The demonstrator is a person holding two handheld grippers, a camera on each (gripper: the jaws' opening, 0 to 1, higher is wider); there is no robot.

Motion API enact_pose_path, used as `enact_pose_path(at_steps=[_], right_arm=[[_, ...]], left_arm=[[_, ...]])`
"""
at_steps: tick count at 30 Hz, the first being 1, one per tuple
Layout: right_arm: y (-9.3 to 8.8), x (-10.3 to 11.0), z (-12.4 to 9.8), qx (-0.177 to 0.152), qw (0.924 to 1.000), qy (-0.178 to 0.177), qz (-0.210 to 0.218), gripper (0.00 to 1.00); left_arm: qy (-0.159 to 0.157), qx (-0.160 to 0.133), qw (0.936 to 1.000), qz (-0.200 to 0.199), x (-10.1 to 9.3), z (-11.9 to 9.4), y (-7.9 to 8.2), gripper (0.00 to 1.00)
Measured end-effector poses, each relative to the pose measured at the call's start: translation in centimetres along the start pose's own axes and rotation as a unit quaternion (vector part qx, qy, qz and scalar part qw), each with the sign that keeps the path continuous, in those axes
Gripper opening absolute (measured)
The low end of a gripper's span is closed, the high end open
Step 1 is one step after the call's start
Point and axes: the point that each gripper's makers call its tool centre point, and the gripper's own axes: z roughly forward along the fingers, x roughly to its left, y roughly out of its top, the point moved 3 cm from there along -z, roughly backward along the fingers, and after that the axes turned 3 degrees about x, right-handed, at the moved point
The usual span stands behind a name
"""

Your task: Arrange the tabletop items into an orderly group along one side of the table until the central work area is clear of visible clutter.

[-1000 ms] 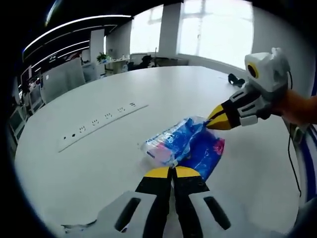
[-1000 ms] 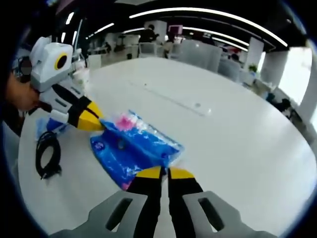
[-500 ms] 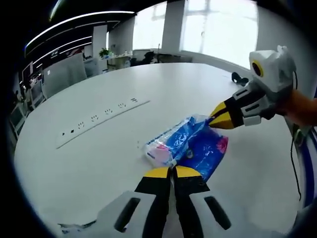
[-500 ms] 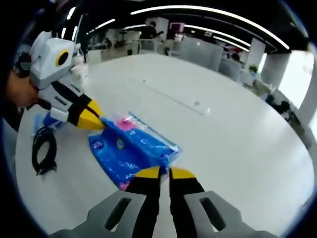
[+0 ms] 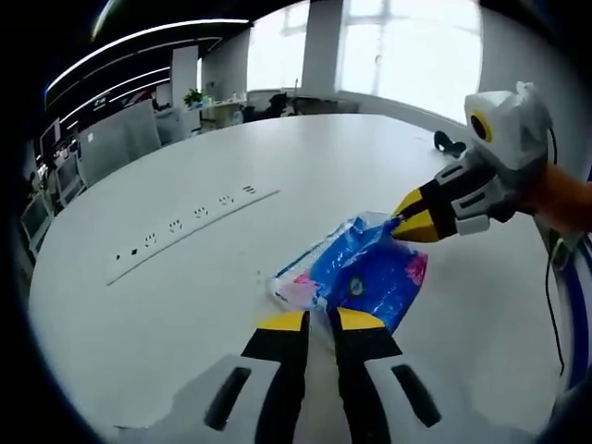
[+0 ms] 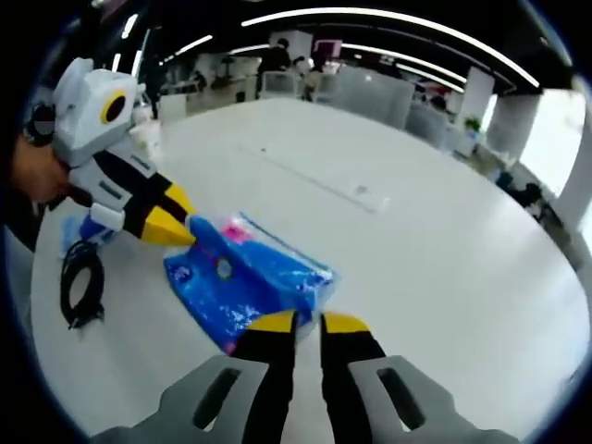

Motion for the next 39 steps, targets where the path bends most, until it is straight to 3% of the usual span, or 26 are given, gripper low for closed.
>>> enact_pose_path(at_steps=[5, 9, 12, 25, 39], right_arm=[[0.2, 0.5, -0.4, -0.017, 0.9998, 0.000, 0.010, 0.15], [0.8, 0.6, -1.1, -0.028, 0.9995, -0.011, 0.008, 0.23], [1.5, 0.7, -1.7, -0.037, 0.9991, -0.013, 0.012, 0.29], [3.5, 1.6, -4.9, -0.066, 0.9975, -0.022, -0.014, 0.40], [4.3, 3.5, -7.6, -0.082, 0.9963, -0.003, -0.027, 0.60]], left_arm=[[0.012, -0.006, 0.9997, 0.018, 0.2, -1.2, 0.3, 0.16], [0.030, -0.013, 0.9988, 0.038, 0.5, -2.2, 0.8, 0.30], [0.033, -0.016, 0.9986, 0.038, 0.4, -3.2, 1.2, 0.33], [0.032, -0.035, 0.9975, 0.053, -0.5, -6.1, 3.4, 0.41], [0.023, -0.044, 0.9974, 0.052, -2.3, -9.5, 3.9, 0.65]])
